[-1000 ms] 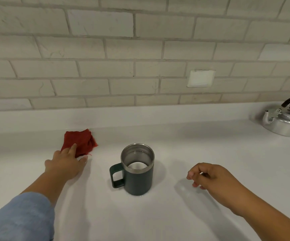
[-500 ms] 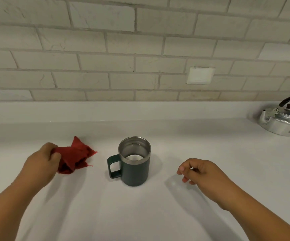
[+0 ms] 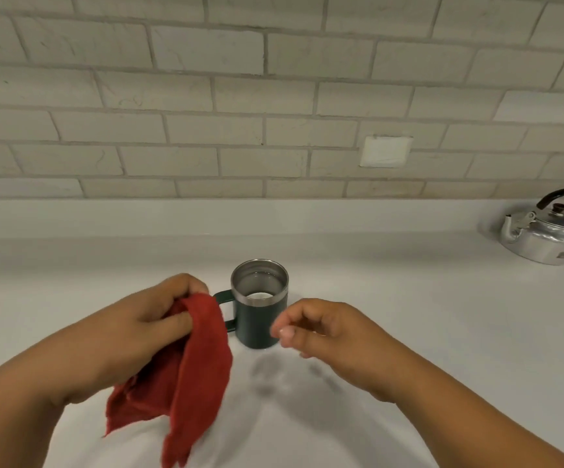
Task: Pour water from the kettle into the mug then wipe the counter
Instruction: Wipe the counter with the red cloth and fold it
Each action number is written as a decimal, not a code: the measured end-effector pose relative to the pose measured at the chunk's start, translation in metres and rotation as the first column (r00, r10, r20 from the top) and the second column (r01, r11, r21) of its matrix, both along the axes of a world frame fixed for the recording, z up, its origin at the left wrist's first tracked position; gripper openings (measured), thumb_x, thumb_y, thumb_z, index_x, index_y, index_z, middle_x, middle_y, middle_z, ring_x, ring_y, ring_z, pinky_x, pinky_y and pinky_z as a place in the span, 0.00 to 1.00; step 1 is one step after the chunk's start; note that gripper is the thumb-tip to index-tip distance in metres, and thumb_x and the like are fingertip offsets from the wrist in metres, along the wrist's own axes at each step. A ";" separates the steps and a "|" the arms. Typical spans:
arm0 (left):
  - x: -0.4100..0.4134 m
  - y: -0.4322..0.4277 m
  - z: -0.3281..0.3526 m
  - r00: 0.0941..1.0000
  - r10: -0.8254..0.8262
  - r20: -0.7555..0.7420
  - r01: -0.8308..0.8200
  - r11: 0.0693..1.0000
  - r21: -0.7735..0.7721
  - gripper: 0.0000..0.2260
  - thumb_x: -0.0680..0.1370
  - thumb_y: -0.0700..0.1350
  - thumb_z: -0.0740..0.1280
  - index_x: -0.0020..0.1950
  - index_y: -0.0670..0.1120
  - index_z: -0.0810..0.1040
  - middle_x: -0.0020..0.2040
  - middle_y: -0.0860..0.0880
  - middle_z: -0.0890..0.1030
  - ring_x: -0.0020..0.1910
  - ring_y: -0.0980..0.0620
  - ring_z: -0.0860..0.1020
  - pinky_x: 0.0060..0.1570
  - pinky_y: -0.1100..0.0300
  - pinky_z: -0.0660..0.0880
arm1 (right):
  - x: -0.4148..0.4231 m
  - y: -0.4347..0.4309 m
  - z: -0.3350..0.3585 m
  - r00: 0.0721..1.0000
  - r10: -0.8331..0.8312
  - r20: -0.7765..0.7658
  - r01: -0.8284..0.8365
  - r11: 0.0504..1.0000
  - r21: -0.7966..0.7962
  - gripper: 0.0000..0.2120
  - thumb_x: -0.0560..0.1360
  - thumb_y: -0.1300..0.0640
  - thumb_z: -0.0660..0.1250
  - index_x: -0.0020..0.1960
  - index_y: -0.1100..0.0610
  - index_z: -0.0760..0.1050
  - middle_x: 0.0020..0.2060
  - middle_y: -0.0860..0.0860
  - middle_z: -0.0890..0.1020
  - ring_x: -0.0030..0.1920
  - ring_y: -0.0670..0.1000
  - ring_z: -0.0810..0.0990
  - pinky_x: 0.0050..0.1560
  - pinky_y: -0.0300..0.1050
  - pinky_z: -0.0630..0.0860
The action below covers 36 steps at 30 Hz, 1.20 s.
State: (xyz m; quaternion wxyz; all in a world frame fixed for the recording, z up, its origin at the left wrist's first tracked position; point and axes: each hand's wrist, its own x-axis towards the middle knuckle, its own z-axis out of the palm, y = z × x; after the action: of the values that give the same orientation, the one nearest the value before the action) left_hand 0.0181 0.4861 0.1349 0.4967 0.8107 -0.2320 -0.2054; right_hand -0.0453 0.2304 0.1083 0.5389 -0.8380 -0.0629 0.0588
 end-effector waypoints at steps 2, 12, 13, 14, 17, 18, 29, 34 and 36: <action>-0.011 -0.021 0.008 0.974 -0.181 -0.134 0.165 0.979 -0.123 0.09 0.75 0.42 0.62 0.51 0.53 0.76 0.40 0.47 0.82 0.35 0.53 0.79 0.31 0.67 0.74 | -0.006 0.003 0.002 0.989 0.144 0.018 -0.144 0.989 0.036 0.22 0.70 0.43 0.70 0.62 0.36 0.70 0.61 0.37 0.76 0.62 0.36 0.73 0.64 0.46 0.72; -0.035 -0.136 0.003 0.999 -0.044 -0.006 0.038 0.909 -0.414 0.12 0.76 0.36 0.64 0.51 0.52 0.80 0.42 0.49 0.84 0.40 0.52 0.83 0.34 0.66 0.77 | -0.042 -0.044 -0.016 0.941 -0.096 0.324 0.062 0.991 0.115 0.41 0.69 0.55 0.74 0.67 0.28 0.53 0.63 0.41 0.71 0.59 0.43 0.77 0.54 0.39 0.78; -0.036 -0.146 0.001 0.999 -0.035 0.010 0.036 0.914 -0.404 0.12 0.75 0.37 0.65 0.51 0.54 0.80 0.43 0.50 0.84 0.41 0.52 0.83 0.34 0.65 0.77 | -0.044 -0.055 -0.015 0.944 -0.155 0.292 0.121 0.984 0.133 0.37 0.69 0.56 0.73 0.65 0.29 0.57 0.57 0.44 0.77 0.54 0.46 0.80 0.51 0.41 0.79; -0.036 -0.155 -0.002 0.999 -0.015 0.047 0.032 0.927 -0.374 0.13 0.75 0.38 0.67 0.51 0.56 0.80 0.45 0.51 0.84 0.42 0.53 0.83 0.33 0.64 0.77 | -0.047 -0.069 -0.014 0.946 -0.195 0.258 0.164 0.977 0.140 0.32 0.70 0.56 0.72 0.64 0.31 0.62 0.52 0.46 0.80 0.50 0.47 0.82 0.49 0.42 0.80; -0.037 -0.185 -0.010 0.992 0.034 0.119 0.000 0.962 -0.274 0.14 0.72 0.41 0.71 0.50 0.60 0.80 0.49 0.51 0.83 0.46 0.51 0.81 0.42 0.59 0.79 | -0.059 -0.115 -0.008 0.945 -0.240 0.220 0.218 0.968 0.120 0.18 0.70 0.58 0.70 0.56 0.40 0.76 0.50 0.44 0.83 0.50 0.45 0.82 0.48 0.37 0.78; -0.039 -0.196 -0.011 0.992 0.036 0.118 -0.003 0.964 -0.265 0.14 0.72 0.41 0.71 0.50 0.60 0.80 0.50 0.50 0.82 0.46 0.50 0.81 0.45 0.58 0.79 | -0.063 -0.134 -0.004 0.938 -0.260 0.228 0.239 0.964 0.115 0.16 0.71 0.59 0.69 0.54 0.42 0.78 0.50 0.43 0.83 0.50 0.45 0.82 0.48 0.35 0.77; -0.060 -0.317 -0.047 0.996 0.073 0.058 -0.068 0.994 -0.082 0.08 0.75 0.47 0.67 0.45 0.61 0.81 0.45 0.56 0.83 0.42 0.57 0.81 0.44 0.60 0.75 | -0.069 -0.402 0.038 0.636 -0.725 0.262 0.717 0.682 0.145 0.10 0.74 0.54 0.65 0.44 0.38 0.79 0.47 0.47 0.83 0.48 0.51 0.81 0.49 0.50 0.79; -0.064 -0.345 -0.065 0.984 0.157 0.078 -0.160 0.986 0.034 0.08 0.75 0.48 0.66 0.46 0.63 0.80 0.46 0.57 0.83 0.42 0.59 0.82 0.50 0.53 0.77 | -0.055 -0.509 0.025 0.498 -0.844 0.197 0.867 0.490 -0.094 0.03 0.74 0.49 0.64 0.42 0.42 0.74 0.44 0.50 0.77 0.45 0.56 0.76 0.48 0.57 0.78; -0.065 -0.350 -0.072 0.978 0.195 0.079 -0.201 0.977 0.073 0.09 0.75 0.48 0.67 0.46 0.63 0.80 0.45 0.57 0.83 0.41 0.60 0.82 0.50 0.52 0.77 | -0.044 -0.543 0.015 0.440 -0.886 0.145 0.892 0.415 -0.178 0.03 0.75 0.51 0.64 0.48 0.46 0.73 0.44 0.53 0.77 0.42 0.57 0.75 0.44 0.57 0.77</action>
State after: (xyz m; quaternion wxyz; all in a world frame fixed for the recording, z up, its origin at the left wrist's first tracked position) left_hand -0.0468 0.1363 0.0631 0.4731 0.8559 -0.1593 -0.1349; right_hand -0.0888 -0.3130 0.1233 0.3874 -0.8005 0.3893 -0.2401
